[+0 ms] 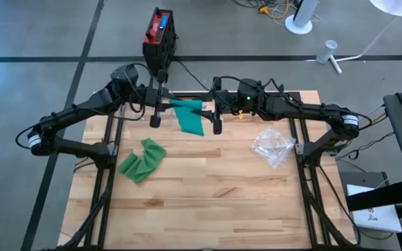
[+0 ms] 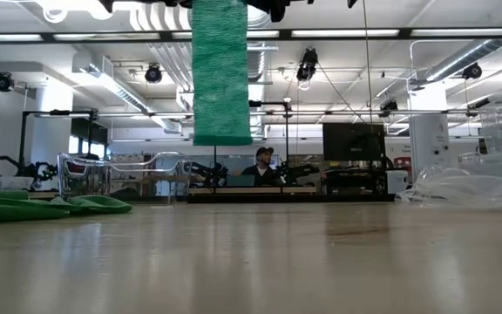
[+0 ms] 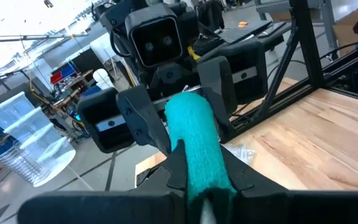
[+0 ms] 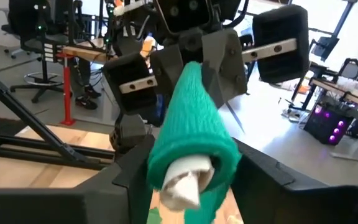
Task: Roll bandage
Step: Roll the blue bandage
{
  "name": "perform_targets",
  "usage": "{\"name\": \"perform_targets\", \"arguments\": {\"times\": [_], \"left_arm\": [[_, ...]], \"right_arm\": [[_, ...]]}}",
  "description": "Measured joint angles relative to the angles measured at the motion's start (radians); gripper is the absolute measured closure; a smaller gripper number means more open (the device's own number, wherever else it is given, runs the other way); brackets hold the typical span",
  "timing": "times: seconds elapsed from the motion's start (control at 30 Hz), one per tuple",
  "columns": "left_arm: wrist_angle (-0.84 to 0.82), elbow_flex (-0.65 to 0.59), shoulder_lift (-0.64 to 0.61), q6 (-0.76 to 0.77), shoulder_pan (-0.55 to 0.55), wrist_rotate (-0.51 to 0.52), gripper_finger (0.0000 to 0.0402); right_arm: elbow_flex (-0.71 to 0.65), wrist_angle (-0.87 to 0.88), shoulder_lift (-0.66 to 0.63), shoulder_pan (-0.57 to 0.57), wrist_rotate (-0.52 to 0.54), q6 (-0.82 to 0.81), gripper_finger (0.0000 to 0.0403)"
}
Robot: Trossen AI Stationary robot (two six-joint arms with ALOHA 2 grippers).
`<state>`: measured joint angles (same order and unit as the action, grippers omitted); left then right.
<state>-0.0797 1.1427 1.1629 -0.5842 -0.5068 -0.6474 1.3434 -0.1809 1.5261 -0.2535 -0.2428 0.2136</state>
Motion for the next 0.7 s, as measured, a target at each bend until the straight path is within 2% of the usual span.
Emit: {"name": "perform_targets", "arguments": {"times": [0.17, 0.4, 0.53, 0.7], "left_arm": [[0.001, 0.000, 0.003, 0.000, 0.005, 0.002, 0.0379], [0.034, 0.000, 0.002, 0.072, 0.006, 0.006, 0.0347], [0.031, 0.000, -0.013, 0.164, 0.003, 0.028, 0.0315], [-0.009, 0.000, -0.034, 0.220, -0.018, 0.034, 0.0252]], "right_arm": [[0.000, -0.002, -0.001, 0.000, 0.006, 0.023, 0.0278], [0.000, -0.016, -0.007, 0.001, 0.011, 0.116, 0.0382], [0.000, -0.016, -0.029, 0.007, 0.024, 0.221, 0.0385], [-0.003, -0.050, -0.061, 0.011, 0.034, 0.331, 0.0387]]}}
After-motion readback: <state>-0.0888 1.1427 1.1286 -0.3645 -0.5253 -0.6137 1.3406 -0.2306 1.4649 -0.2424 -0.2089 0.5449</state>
